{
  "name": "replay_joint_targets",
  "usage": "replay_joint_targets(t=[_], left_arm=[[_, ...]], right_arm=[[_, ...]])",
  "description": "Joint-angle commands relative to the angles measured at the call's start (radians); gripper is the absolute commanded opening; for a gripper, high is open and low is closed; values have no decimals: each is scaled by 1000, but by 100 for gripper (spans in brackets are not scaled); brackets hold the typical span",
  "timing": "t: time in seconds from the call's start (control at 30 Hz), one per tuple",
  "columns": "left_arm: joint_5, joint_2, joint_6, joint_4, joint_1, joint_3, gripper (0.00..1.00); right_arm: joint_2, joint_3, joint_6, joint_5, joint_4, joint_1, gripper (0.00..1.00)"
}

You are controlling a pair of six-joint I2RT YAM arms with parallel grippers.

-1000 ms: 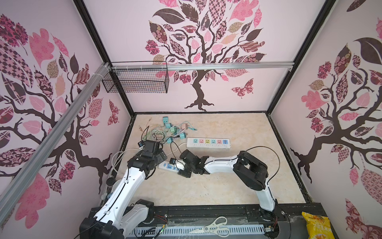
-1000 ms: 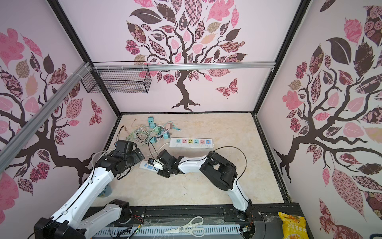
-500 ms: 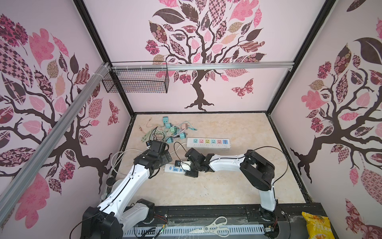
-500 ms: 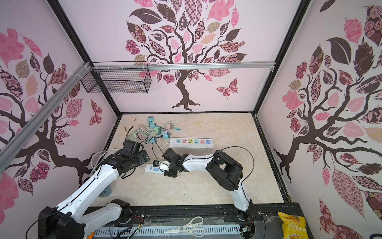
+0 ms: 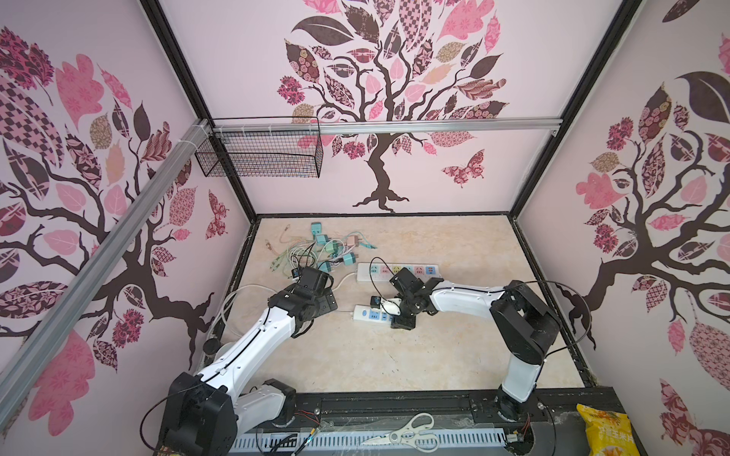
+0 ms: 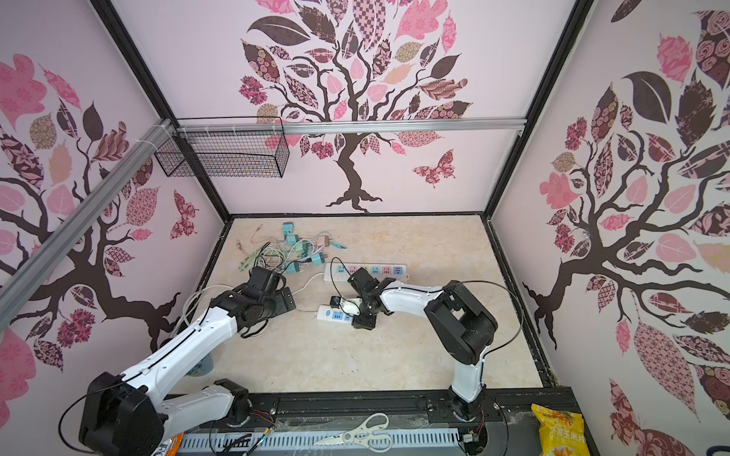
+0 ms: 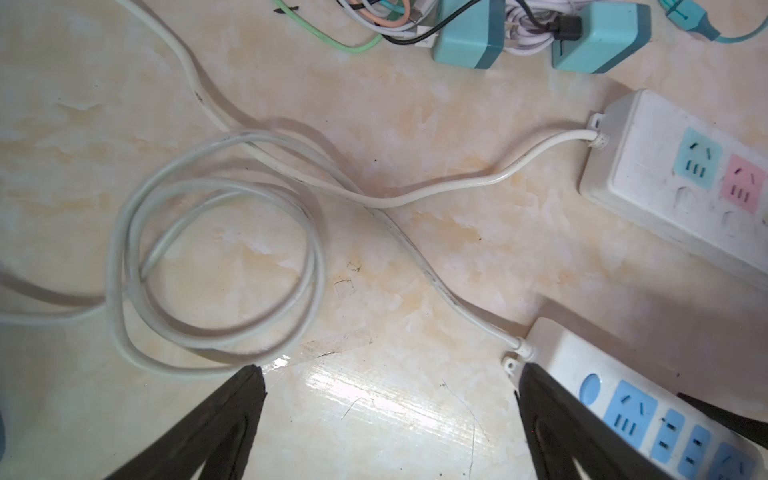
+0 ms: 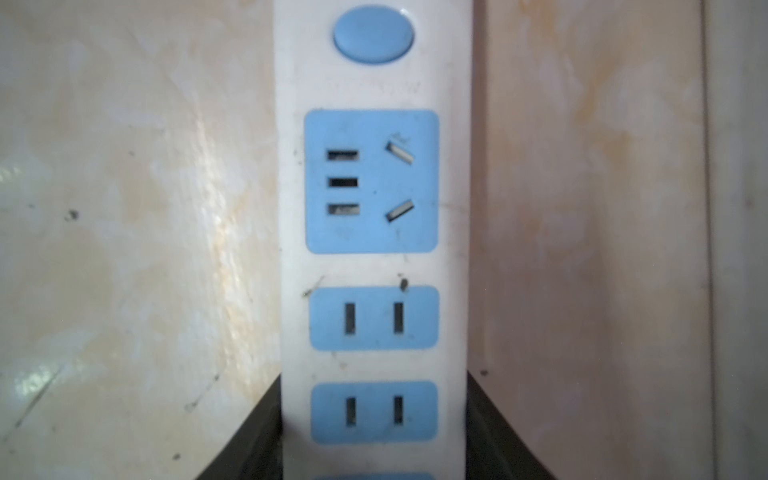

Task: Insert the plug
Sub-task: 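Grasp the blue-socket strip with the right gripper and pull it closer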

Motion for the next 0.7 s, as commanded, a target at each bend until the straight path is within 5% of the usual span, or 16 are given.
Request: replay_joint_targets(t=[0.0,0.5,0.67], left_arm=[[20,30,6,44,-25,3,98],[53,182,-13,108,-141,40,98],[65,213,13,122,-153,65,98]], right_arm=[[-34,-40,-75,92,-161,-39,46],[-166,-138,-228,148,-150,-287,52],[-141,-97,-228,23,-165,-273,51]])
